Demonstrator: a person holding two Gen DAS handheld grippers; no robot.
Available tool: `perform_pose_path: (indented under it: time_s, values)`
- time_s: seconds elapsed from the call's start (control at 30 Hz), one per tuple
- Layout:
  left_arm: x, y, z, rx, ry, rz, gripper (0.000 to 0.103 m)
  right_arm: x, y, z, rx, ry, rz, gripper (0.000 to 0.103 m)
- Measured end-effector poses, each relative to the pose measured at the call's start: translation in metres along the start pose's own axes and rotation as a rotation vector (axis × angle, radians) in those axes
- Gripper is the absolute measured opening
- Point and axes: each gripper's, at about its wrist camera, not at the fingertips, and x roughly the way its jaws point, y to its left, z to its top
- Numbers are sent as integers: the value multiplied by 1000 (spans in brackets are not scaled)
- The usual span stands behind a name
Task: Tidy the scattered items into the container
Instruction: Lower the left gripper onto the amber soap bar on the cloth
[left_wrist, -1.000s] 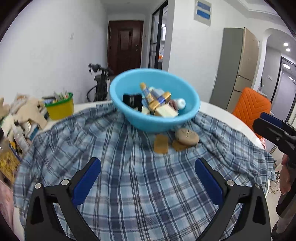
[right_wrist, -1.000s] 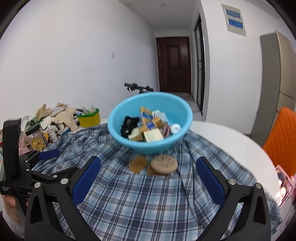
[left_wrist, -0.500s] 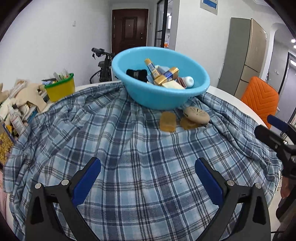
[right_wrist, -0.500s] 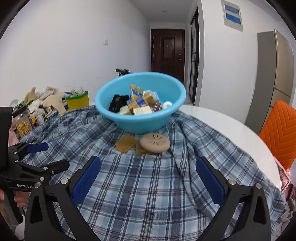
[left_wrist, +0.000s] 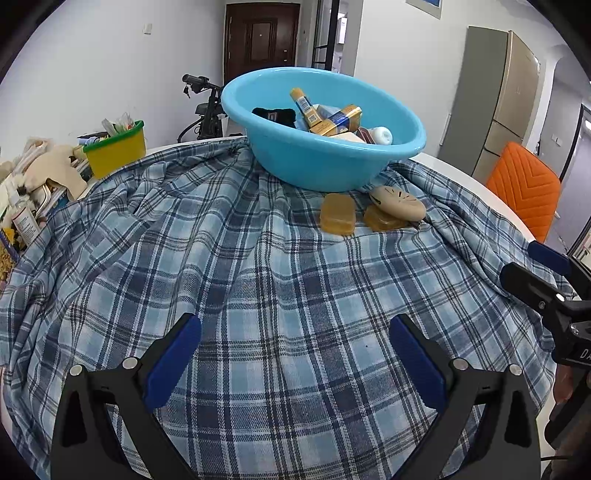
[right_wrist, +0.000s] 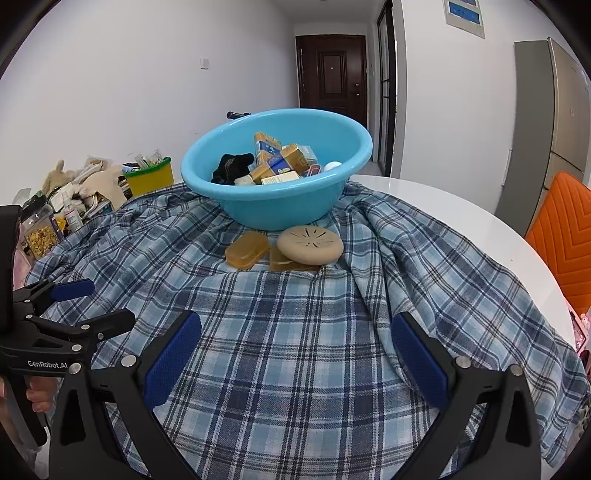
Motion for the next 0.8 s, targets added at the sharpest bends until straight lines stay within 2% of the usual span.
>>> perform_pose_path:
  time_s: [0.3, 0.53, 0.8]
  values:
    - [10, -5, 8, 28, 17, -23, 103, 4, -1, 0, 1, 14, 10, 102]
    - [25, -18, 27, 92, 25, -136, 103, 10, -5, 1, 3, 25, 9, 102]
    - [58, -36, 57, 198, 50, -137, 103, 16, -16, 6, 31, 21, 12, 102]
